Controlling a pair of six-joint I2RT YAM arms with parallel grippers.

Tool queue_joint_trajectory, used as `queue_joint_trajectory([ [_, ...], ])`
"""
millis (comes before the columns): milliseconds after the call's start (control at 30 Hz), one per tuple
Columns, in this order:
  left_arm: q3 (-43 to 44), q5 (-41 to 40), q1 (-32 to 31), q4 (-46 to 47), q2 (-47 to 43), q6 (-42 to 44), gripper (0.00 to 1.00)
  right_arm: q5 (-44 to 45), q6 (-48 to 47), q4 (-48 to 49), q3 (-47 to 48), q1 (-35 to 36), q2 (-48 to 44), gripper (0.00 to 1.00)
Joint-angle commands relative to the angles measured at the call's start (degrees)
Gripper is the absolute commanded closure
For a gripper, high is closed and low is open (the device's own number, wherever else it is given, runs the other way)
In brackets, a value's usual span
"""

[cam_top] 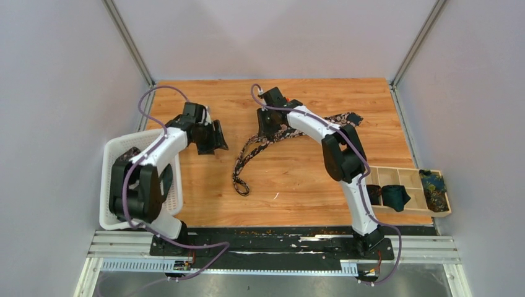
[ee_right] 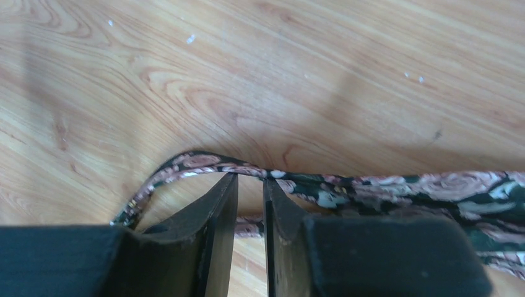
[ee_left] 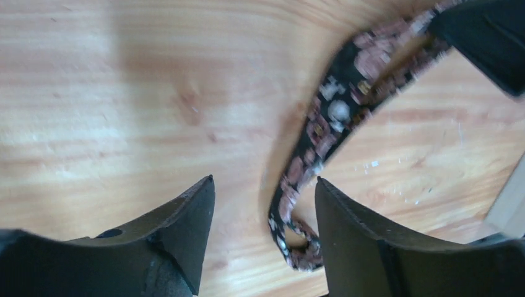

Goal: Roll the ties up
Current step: Flatten out the tie at the center of the board.

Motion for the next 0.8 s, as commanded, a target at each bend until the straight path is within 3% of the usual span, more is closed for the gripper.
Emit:
queue_joint_trajectory([
  [0,-3.3,-13.0,-10.0,-5.3,-10.9,2.7,0.27,-0.4,-1.2,0.7,-4.9,-0.4,-8.9,0.77],
  [133,-6.8,-19.2,-19.8,-7.0,-16.5,-1.1,0.16,2.6,0.3,3.7,-18.0,-0.4,-19.8,0.77],
  [267,-10.0,-23.8,-26.8,-8.1,-20.1,-4.3,0.12,4.9,2.4,5.3,-29.4,-0.3,-30.6,0.77],
  [533,-16.5,-23.4,-34.2,-3.5,-19.6,-9.6,0.08,6.3,5.8,8.1,-47.6,-0.3,-45.9,0.76],
  [767,-17.3,-25.6,-39.4,0.3,-14.3,-14.0,0.05,7.3,7.0,7.7,-55.7,-0.3,-54.2,0.75],
])
